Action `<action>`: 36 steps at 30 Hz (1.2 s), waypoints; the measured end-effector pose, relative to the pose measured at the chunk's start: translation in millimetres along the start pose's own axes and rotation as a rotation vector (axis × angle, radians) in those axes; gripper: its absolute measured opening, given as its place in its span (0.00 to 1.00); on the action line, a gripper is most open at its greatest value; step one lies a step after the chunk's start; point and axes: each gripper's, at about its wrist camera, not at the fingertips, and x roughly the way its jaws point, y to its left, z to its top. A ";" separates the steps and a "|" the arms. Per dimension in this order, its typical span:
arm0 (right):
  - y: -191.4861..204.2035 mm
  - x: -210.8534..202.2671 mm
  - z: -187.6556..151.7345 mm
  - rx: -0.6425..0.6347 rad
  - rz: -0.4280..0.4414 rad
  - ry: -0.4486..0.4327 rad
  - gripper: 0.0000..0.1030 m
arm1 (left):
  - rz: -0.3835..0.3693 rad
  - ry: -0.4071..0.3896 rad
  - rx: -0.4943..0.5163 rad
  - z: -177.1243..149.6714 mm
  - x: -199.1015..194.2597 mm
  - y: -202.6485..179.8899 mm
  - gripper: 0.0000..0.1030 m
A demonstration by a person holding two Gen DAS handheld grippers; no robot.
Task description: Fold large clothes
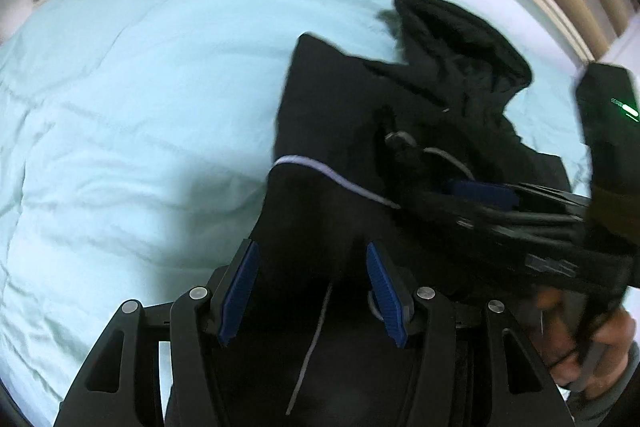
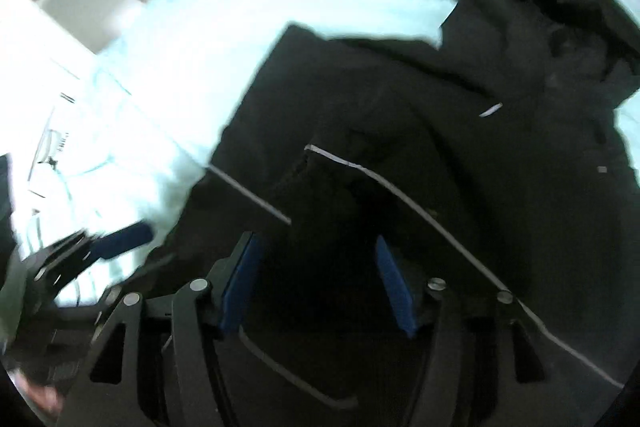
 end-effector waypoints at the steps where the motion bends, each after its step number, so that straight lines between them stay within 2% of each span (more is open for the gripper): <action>1: -3.3 -12.1 -5.4 -0.003 0.002 -0.024 0.61 | -0.007 -0.006 0.012 3.1 -0.2 -3.2 0.56; 4: -30.1 -48.6 -24.7 0.056 -0.031 -0.071 0.61 | -0.072 -0.020 0.047 10.9 -1.9 -14.5 0.56; 8: -92.6 -86.4 -54.5 0.177 -0.191 -0.121 0.61 | -0.214 -0.012 0.066 24.0 6.2 -31.6 0.56; 11: -138.4 -102.5 -75.5 0.260 -0.295 -0.115 0.61 | -0.325 0.018 0.051 38.2 25.1 -40.5 0.56; 15: -187.3 -115.5 -94.1 0.353 -0.353 -0.098 0.61 | -0.383 0.063 -0.016 52.6 56.1 -40.9 0.56; 17: -197.2 -112.3 -98.5 0.372 -0.350 -0.091 0.61 | -0.371 0.092 -0.040 56.4 72.7 -40.8 0.53; 18: -197.9 -108.0 -98.8 0.372 -0.348 -0.089 0.61 | -0.366 0.098 -0.039 57.5 77.6 -42.1 0.46; 19: -197.5 -103.9 -97.8 0.363 -0.356 -0.084 0.61 | -0.364 0.111 -0.034 57.8 82.6 -44.8 0.21; 20: -195.6 -100.4 -96.7 0.351 -0.367 -0.080 0.61 | -0.358 0.114 -0.029 57.5 84.3 -45.7 0.19; 23: -188.5 -100.1 -90.6 0.321 -0.379 -0.089 0.61 | -0.373 0.032 -0.010 58.4 63.8 -49.4 0.15; 26: -183.1 -117.4 -89.4 0.328 -0.353 -0.133 0.61 | -0.399 -0.099 -0.016 65.9 14.8 -42.6 0.14; 28: -181.7 -124.3 -87.3 0.331 -0.349 -0.152 0.62 | -0.407 -0.140 -0.040 72.7 -2.5 -27.5 0.14; 30: -186.4 -114.6 -84.5 0.341 -0.346 -0.133 0.62 | -0.385 -0.102 -0.048 76.9 1.3 -11.3 0.14; 34: -199.8 -79.5 -84.9 0.386 -0.355 -0.057 0.62 | -0.257 0.082 -0.054 64.0 55.8 4.6 0.15; 36: -205.2 -65.1 -86.0 0.402 -0.380 -0.024 0.62 | -0.249 0.116 -0.080 53.7 73.9 10.3 0.17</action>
